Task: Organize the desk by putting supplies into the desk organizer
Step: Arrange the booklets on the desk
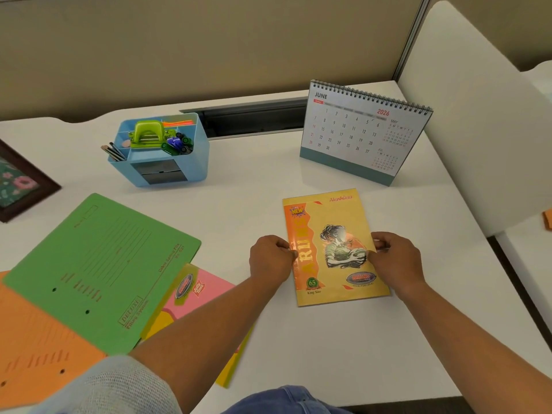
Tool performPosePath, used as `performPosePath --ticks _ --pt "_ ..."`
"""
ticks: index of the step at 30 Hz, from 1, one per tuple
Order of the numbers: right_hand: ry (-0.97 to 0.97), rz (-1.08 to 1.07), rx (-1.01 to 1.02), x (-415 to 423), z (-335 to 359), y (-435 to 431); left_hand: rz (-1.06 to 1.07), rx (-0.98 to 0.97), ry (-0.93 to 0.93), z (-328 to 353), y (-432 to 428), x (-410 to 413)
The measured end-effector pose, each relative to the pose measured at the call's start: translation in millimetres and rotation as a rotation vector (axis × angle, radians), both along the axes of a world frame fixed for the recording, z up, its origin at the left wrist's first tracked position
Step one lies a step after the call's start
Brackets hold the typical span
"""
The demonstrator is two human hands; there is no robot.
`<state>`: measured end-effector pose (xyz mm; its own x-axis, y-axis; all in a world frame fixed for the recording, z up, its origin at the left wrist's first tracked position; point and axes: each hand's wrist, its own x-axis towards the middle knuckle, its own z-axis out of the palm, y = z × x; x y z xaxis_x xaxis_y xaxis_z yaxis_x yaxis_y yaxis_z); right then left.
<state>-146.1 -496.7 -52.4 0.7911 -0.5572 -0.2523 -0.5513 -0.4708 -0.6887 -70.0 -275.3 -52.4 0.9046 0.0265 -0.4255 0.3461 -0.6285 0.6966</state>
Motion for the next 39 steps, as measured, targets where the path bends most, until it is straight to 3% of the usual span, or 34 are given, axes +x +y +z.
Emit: performPosePath --ticks 10,16,21,26,31,39 --pt "0.016 -0.038 -0.102 -5.3 5.2 7.9 -0.035 0.085 -0.089 14.8 2.0 -8.0" --pt "-0.133 -0.012 0.085 -11.9 26.7 46.9 0.124 -0.165 -0.199 59.5 55.9 -55.1" --pt "-0.154 0.193 0.211 -11.1 26.7 98.9 0.47 -0.252 -0.111 64.7 134.8 -110.1" --pt "-0.075 0.488 0.248 -3.2 23.0 147.6 0.735 -0.165 0.064 44.5 182.9 -158.4" --pt "0.079 0.769 0.069 5.1 14.5 180.6 0.763 -0.216 0.267 34.2 186.8 -172.6" --pt "0.184 0.935 -0.157 3.6 13.9 205.0 0.779 -0.34 0.277 32.0 165.2 -164.3"
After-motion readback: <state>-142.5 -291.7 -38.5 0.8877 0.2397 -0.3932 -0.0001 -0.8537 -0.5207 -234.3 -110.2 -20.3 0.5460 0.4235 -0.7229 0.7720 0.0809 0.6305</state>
